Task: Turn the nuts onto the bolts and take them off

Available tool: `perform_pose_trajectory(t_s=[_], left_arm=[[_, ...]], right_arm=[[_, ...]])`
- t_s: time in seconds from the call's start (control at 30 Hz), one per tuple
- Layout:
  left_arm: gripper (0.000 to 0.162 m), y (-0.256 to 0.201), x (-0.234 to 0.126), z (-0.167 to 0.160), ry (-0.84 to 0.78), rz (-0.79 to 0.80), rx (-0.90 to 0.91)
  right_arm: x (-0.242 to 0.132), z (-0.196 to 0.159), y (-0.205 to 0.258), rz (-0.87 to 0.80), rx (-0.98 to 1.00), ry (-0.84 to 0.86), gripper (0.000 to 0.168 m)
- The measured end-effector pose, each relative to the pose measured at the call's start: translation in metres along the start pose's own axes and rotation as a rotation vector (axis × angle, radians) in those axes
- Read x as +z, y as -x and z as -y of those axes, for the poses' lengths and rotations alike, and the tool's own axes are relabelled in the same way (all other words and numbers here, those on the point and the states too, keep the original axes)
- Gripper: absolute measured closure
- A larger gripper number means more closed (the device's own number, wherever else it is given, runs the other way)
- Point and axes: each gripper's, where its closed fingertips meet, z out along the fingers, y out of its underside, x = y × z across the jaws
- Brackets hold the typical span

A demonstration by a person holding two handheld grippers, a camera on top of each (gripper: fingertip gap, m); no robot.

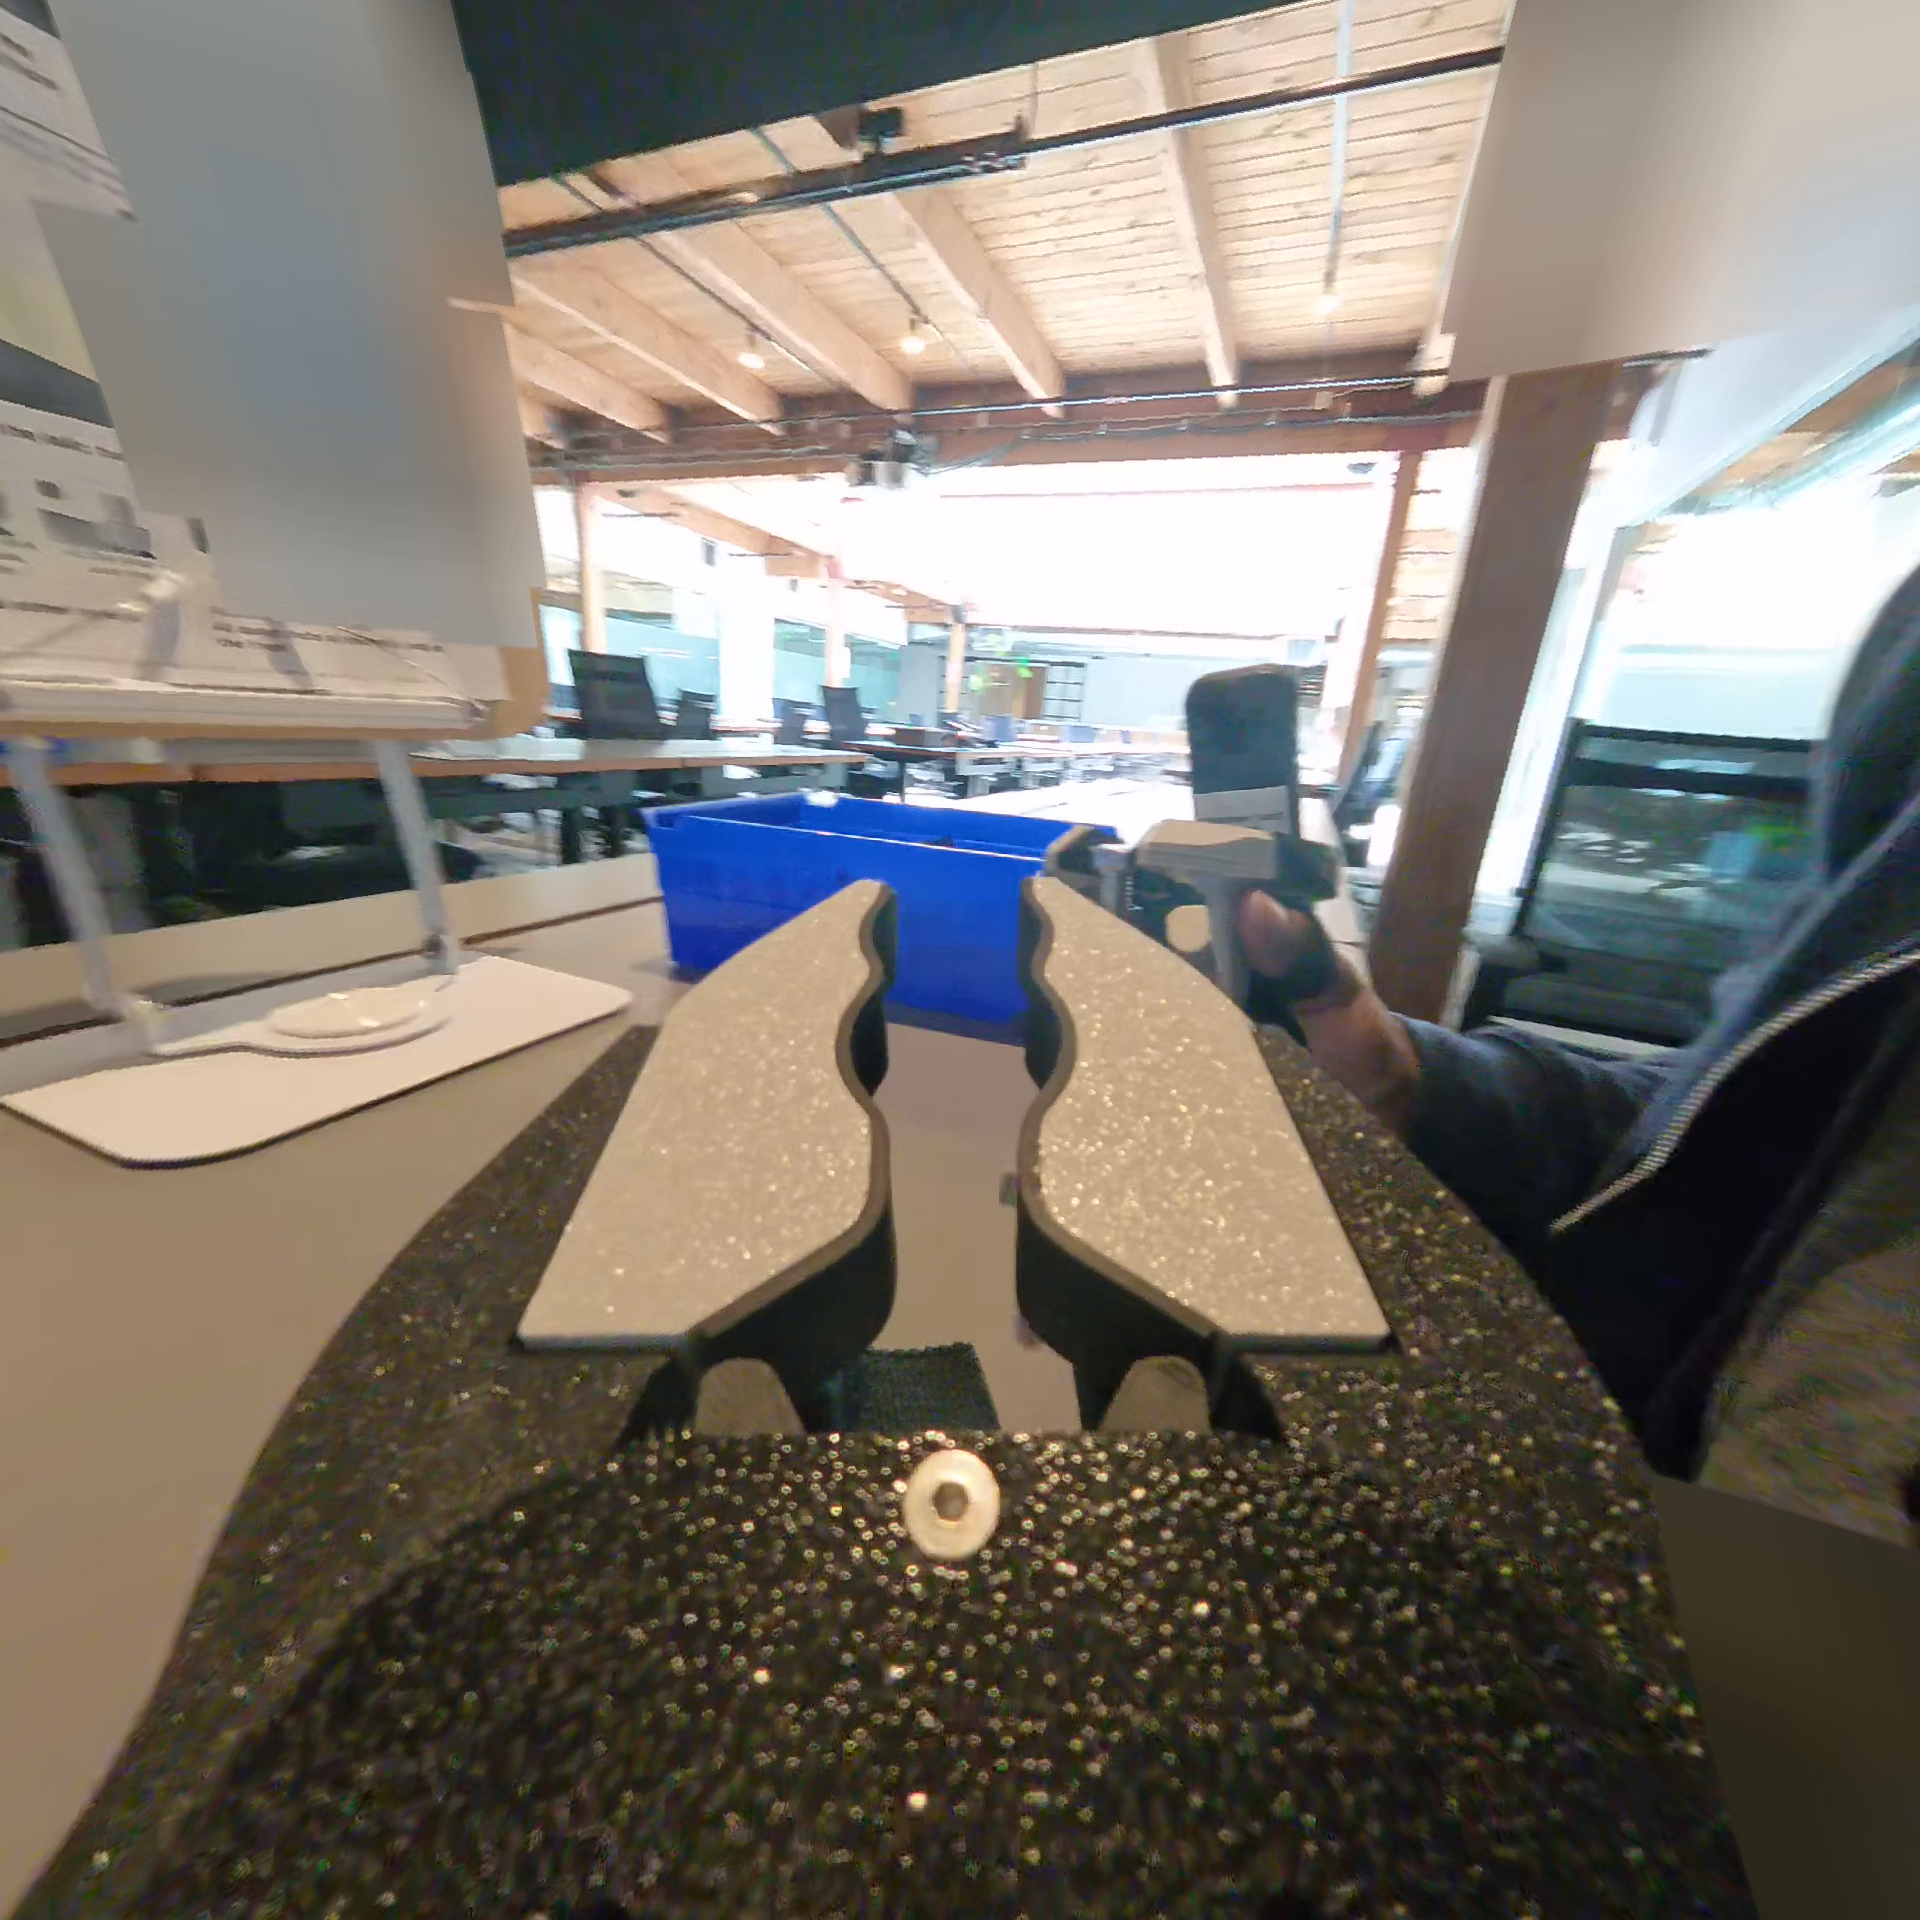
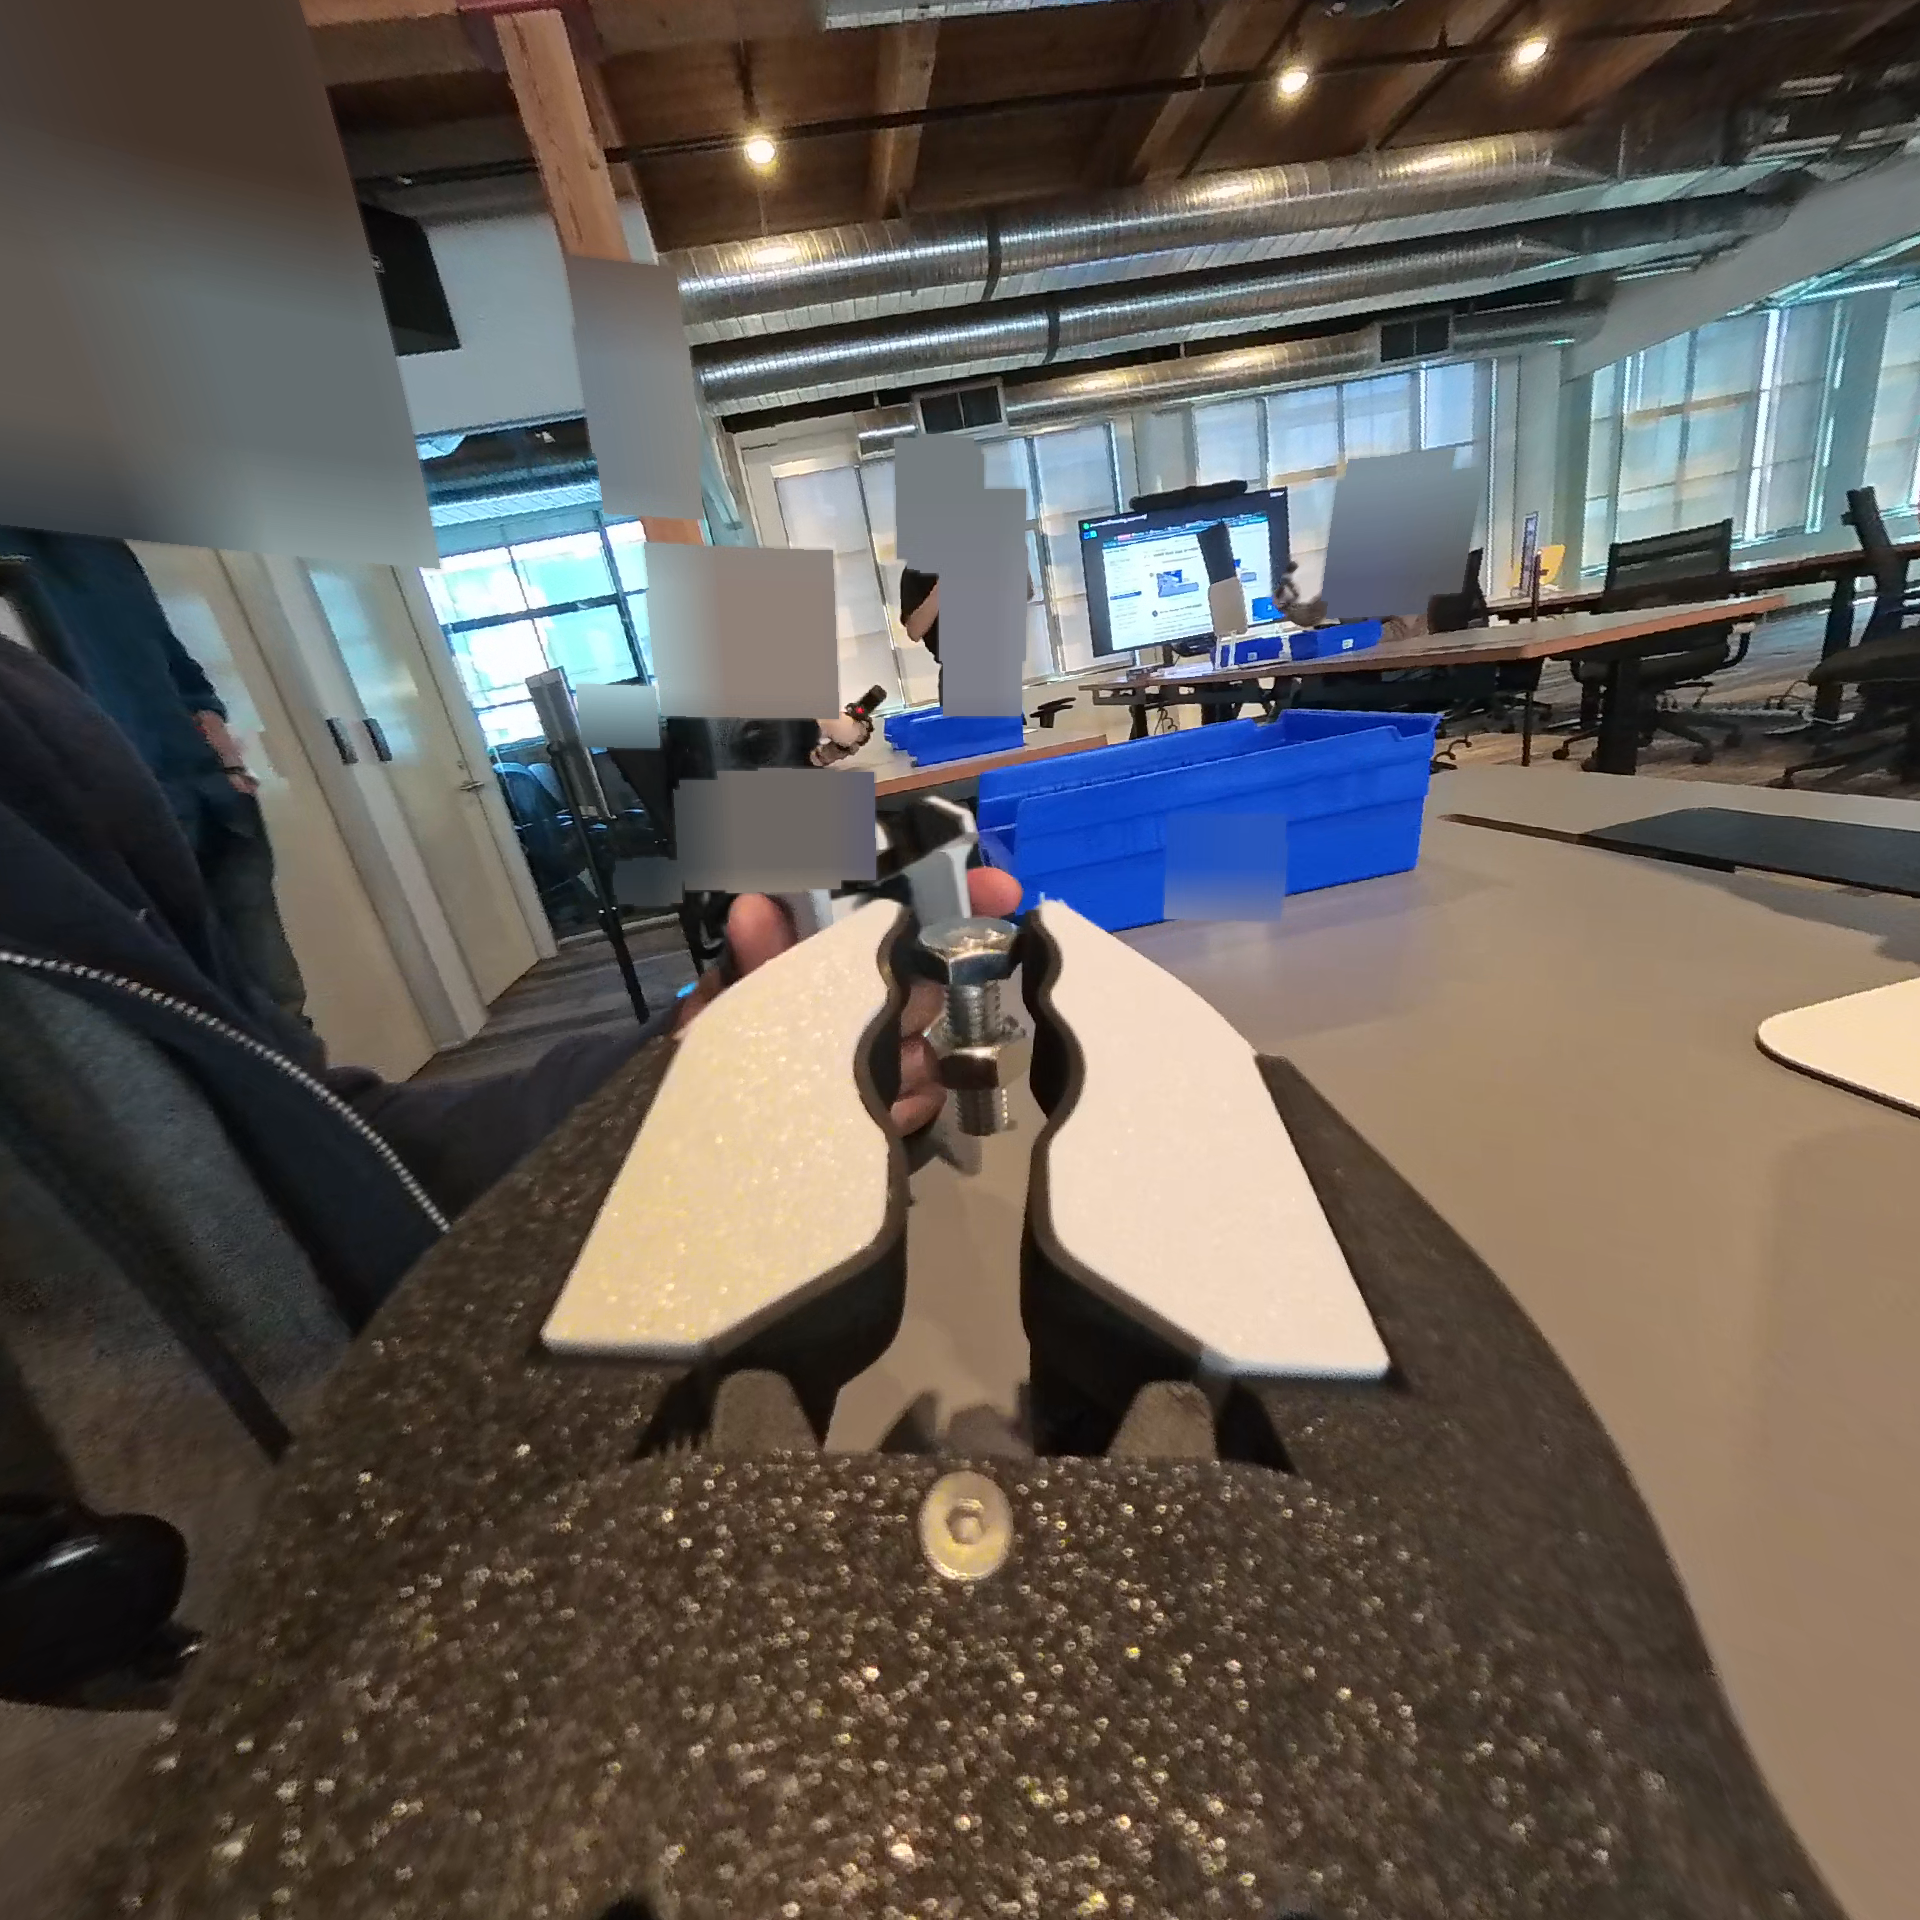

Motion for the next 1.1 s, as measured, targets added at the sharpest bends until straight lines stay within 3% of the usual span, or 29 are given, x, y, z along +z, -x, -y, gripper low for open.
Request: perform_pose_trajectory(t_s=[0.17,0.37,0.53,0.83,1.1], left_arm=[[0.138,-0.009,0.002,0.012,0.057,-0.18,-0.042],[0.132,-0.032,0.021,0.009,0.185,-0.355,0.131],[0.132,-0.043,0.04,-0.008,0.277,-0.386,0.297],[0.133,-0.051,0.054,-0.023,0.126,-0.354,-0.131],[0.136,-0.062,0.065,-0.039,0.174,-0.344,-0.131]], right_arm=[[0.001,0.001,0.005,0.027,-0.015,-0.002,0.149],[0.004,0.002,0.013,0.081,-0.029,-0.004,0.149],[0.007,0.0,0.027,0.164,-0.037,0.009,0.149],[-0.004,0.021,0.024,0.251,0.118,-0.149,0.149],[0.003,0.019,0.026,0.276,0.143,-0.158,0.149]])
